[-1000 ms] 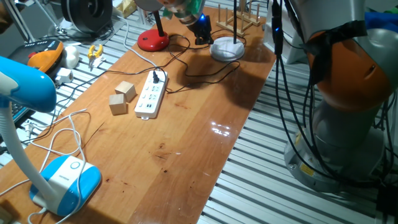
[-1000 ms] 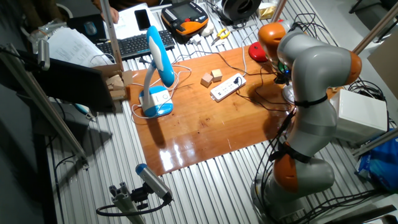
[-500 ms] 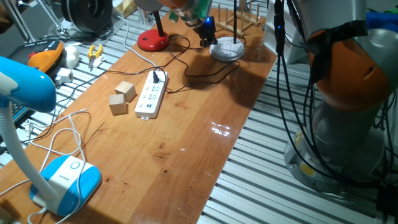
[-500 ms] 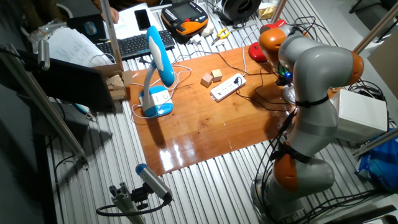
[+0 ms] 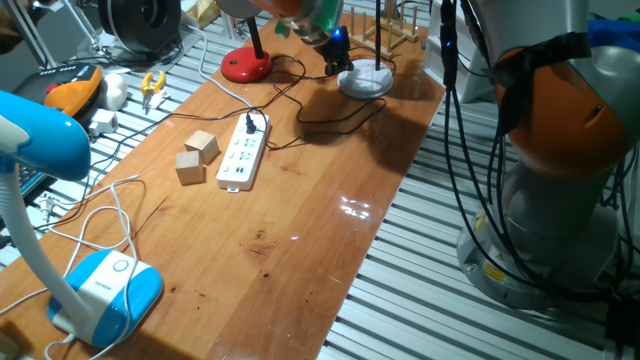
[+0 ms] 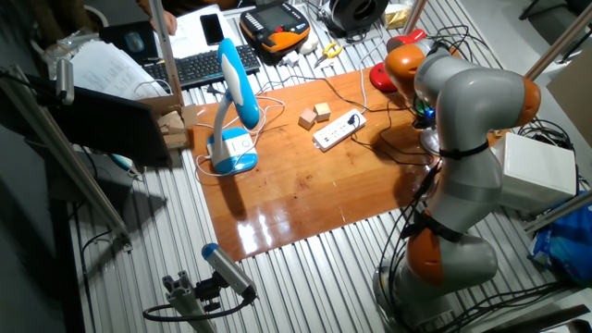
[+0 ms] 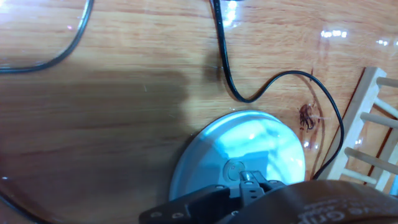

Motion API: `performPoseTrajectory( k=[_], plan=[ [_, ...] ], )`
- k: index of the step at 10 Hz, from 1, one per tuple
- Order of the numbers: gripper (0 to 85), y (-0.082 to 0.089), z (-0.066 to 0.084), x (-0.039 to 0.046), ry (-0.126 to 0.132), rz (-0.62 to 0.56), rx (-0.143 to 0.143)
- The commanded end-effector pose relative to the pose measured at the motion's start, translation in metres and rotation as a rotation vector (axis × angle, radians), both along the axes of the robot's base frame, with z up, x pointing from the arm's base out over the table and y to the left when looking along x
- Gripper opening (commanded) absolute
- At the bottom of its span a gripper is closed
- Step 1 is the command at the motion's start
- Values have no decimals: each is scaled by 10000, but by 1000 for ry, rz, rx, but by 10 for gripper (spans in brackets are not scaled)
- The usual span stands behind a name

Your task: Plug in the power cord of the desk lamp, turn on the socket, and light up the desk lamp

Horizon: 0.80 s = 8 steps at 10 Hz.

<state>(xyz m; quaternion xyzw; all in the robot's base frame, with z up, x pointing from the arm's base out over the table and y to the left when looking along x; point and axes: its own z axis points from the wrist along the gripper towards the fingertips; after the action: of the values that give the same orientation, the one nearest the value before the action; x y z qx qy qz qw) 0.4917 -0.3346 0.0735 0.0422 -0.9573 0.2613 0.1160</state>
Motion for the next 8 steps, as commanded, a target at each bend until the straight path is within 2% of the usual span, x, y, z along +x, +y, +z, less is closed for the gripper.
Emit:
performPoseTrajectory(
  k=[1, 2, 4, 8],
  plan=[
    [0, 0, -2, 1, 1, -3, -4],
    [0, -3, -3, 1, 7, -3, -15],
    [0, -8, -8, 3, 16, -3, -20],
    [0, -12, -25, 7, 18, -6, -32]
  ],
)
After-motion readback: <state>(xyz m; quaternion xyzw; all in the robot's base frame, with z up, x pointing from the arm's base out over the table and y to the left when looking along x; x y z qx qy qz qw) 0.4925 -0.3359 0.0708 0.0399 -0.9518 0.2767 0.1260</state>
